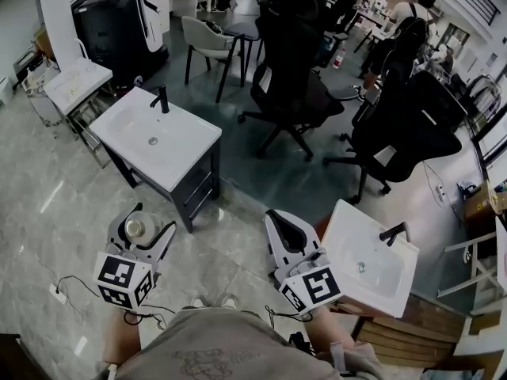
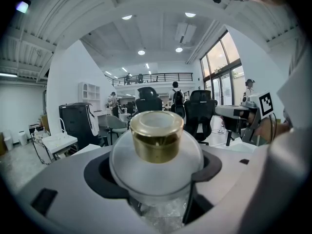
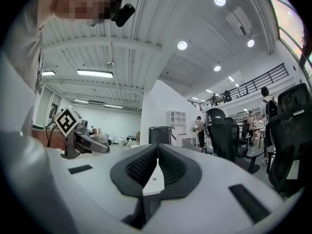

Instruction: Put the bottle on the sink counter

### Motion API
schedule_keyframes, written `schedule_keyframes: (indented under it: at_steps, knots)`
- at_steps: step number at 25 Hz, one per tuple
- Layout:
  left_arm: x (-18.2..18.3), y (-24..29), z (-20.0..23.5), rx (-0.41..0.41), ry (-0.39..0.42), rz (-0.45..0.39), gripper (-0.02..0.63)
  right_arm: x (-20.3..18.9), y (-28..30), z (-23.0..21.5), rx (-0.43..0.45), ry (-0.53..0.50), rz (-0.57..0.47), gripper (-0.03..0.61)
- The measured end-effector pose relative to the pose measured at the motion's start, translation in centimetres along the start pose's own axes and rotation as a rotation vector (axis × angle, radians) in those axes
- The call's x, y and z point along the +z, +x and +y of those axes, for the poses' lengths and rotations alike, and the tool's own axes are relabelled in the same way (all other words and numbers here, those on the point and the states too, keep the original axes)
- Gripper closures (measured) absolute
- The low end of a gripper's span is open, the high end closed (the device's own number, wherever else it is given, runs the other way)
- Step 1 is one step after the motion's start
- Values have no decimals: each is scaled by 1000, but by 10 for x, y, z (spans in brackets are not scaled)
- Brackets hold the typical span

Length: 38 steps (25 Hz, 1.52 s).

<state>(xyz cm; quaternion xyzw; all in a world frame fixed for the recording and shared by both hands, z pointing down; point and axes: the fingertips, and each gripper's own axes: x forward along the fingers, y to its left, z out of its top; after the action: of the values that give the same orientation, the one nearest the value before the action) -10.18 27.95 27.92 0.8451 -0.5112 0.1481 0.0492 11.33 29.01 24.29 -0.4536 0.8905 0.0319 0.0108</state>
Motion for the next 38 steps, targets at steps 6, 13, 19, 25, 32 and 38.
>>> schedule_keyframes:
  at_steps: [6, 13, 19, 25, 32, 38]
  knots:
    - [2, 8, -19, 13, -9, -14, 285, -8, -11, -15, 23, -3, 8, 546]
    - [-1, 22, -21, 29, -19, -17, 285, -23, -9, -22, 45, -3, 29, 546]
    - [-4, 39, -10, 42, -11, -26, 286, -36, 2, -31, 50, -5, 37, 546]
    - [-8, 65, 8, 45, -14, -30, 286, -45, 29, -39, 64, -21, 46, 546]
    - [-10, 96, 32, 37, -18, -14, 285, -54, 73, -53, 71, -31, 63, 546]
    - [-6, 131, 57, 19, -23, -12, 286, -54, 116, -78, 52, -39, 72, 546]
